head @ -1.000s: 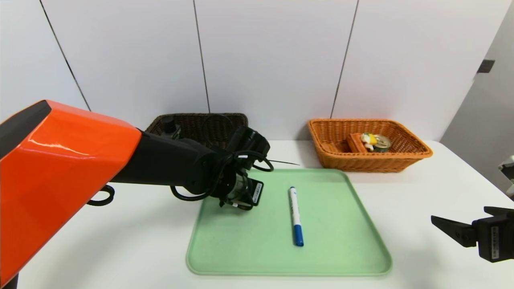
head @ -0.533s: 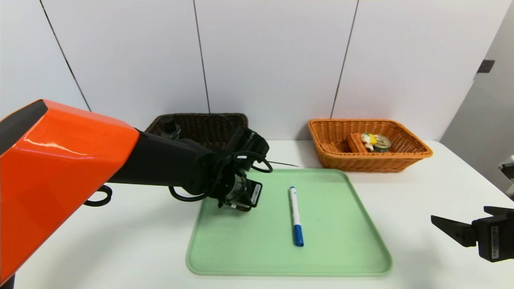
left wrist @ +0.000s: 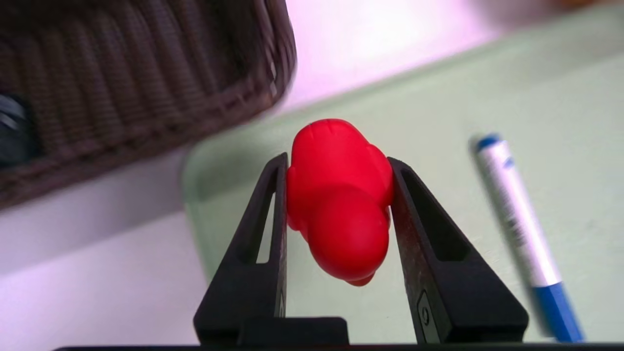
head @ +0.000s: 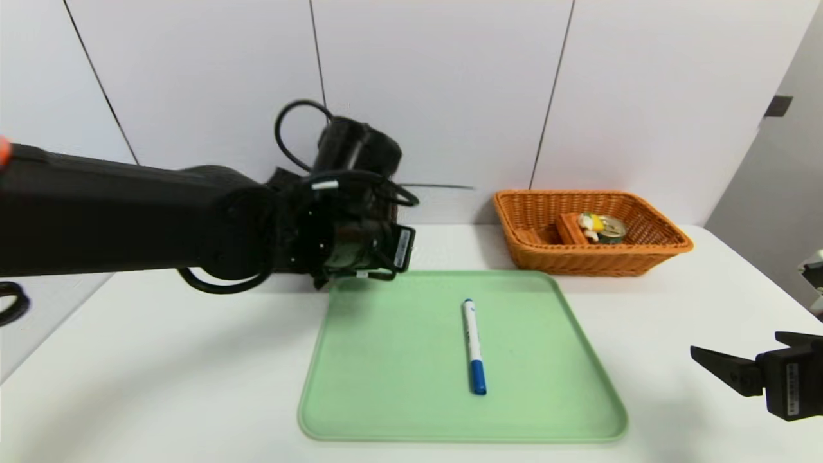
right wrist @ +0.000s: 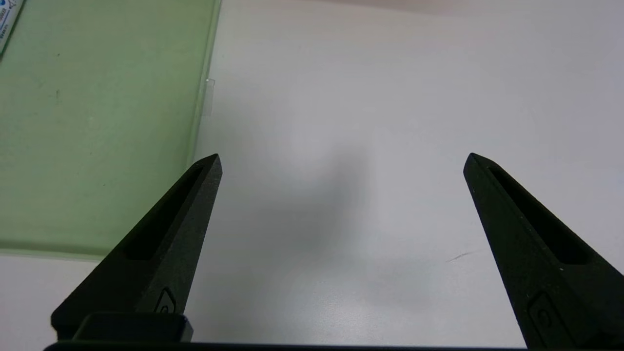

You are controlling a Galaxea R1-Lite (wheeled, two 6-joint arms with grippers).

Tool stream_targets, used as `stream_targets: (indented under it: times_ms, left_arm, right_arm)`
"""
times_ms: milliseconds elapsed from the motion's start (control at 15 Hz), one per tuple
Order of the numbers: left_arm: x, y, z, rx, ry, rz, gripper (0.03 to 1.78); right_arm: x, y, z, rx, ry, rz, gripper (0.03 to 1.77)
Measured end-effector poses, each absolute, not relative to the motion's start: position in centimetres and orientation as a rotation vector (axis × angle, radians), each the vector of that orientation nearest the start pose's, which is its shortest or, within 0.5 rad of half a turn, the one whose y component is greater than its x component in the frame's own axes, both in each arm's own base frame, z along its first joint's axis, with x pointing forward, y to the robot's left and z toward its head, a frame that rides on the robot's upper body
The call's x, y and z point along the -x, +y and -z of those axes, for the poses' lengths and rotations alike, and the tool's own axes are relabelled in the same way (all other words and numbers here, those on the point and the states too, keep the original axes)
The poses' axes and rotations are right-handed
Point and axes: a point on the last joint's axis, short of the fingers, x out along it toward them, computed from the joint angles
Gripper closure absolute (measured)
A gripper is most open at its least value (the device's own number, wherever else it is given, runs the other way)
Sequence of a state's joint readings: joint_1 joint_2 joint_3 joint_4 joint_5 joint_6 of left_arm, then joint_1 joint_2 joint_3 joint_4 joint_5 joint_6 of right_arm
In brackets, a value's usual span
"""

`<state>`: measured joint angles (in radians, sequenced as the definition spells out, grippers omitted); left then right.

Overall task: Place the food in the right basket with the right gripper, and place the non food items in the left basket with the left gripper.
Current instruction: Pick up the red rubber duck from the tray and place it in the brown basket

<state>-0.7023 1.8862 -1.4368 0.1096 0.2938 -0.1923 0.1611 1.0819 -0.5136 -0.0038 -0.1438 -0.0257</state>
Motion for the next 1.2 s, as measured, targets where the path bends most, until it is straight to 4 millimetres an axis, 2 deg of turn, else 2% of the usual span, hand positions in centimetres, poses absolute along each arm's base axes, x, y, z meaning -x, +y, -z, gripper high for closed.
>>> stream_targets:
  times_ms: [133,200,333,400,533,667,867,1200]
  left_arm:
    - [-28.6,-22.0,-26.1,-0.014,0.328,0.351,1.15]
    - [-29.3,-20.8,-27.5,0.008,0.229,0.326,1.15]
    - [-31.6,-18.0,-29.4,0.018,0.031,0.241,1.18]
    - [-32.9,-16.5,-29.7,0.005,-0.039,0.192,1.18]
    - [-35.4,-13.8,-28.9,-0.037,-0.073,0.106,1.18]
    - [-37.1,-12.3,-26.7,-0.077,0.041,0.089,1.2]
    - [-38.0,-11.9,-24.4,-0.11,0.206,0.141,1.21]
    - [-39.8,-13.1,-24.6,-0.071,0.276,0.191,1.21]
  right_arm:
    - [-13.2,1.8,-17.9,0.11,0.558,-0.024,0.09]
    - [-13.2,1.8,-17.9,0.111,0.559,-0.024,0.09]
    - [-13.1,1.8,-17.8,0.111,0.562,-0.024,0.09]
    - [-13.1,1.8,-17.8,0.111,0.562,-0.024,0.09]
    - [-13.1,1.8,-17.8,0.113,0.561,-0.024,0.09]
    - [-13.1,1.8,-17.8,0.113,0.562,-0.024,0.09]
    - [-13.0,1.8,-17.6,0.114,0.569,-0.024,0.09]
    - [-12.9,1.8,-17.3,0.111,0.58,-0.022,0.09]
